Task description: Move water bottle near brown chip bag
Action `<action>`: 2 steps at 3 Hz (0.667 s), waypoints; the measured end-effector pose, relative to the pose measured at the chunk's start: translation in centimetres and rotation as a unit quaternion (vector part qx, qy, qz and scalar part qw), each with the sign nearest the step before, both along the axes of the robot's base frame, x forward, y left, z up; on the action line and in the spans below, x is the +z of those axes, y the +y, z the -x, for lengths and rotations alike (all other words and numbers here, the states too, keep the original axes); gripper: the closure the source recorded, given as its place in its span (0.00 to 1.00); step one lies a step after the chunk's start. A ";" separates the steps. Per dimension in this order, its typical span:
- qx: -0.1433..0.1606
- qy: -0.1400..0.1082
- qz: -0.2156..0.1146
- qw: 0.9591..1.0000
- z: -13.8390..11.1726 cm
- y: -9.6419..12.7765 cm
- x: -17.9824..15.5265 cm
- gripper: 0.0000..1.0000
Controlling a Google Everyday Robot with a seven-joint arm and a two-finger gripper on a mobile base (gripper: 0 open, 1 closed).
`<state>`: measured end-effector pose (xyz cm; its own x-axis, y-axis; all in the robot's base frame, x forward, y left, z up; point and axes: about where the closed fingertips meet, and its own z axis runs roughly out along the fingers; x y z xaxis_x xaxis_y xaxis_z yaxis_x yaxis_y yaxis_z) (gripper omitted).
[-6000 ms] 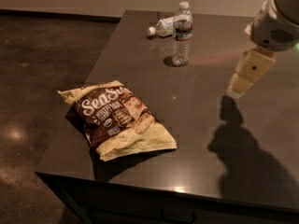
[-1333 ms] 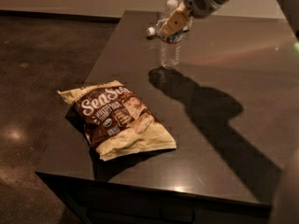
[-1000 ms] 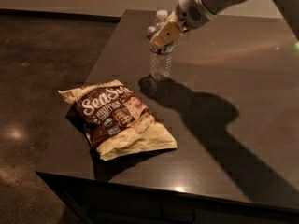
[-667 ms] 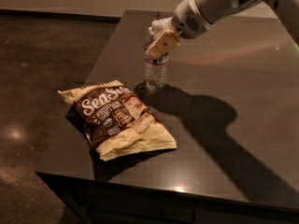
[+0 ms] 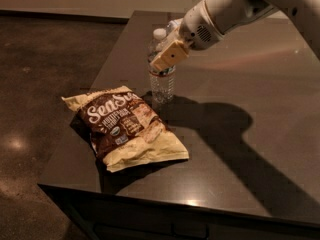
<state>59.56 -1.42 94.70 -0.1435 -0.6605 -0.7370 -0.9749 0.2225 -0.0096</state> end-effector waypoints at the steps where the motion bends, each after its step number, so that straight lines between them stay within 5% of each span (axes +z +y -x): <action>1: 0.003 0.001 -0.001 1.000 0.1 0.3 -0.1 0.32; 2: 0.005 0.002 0.000 1.000 0.1 0.5 -0.2 0.02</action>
Offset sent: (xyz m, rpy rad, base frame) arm -0.0007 0.0025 -0.0010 0.0013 0.0025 0.0058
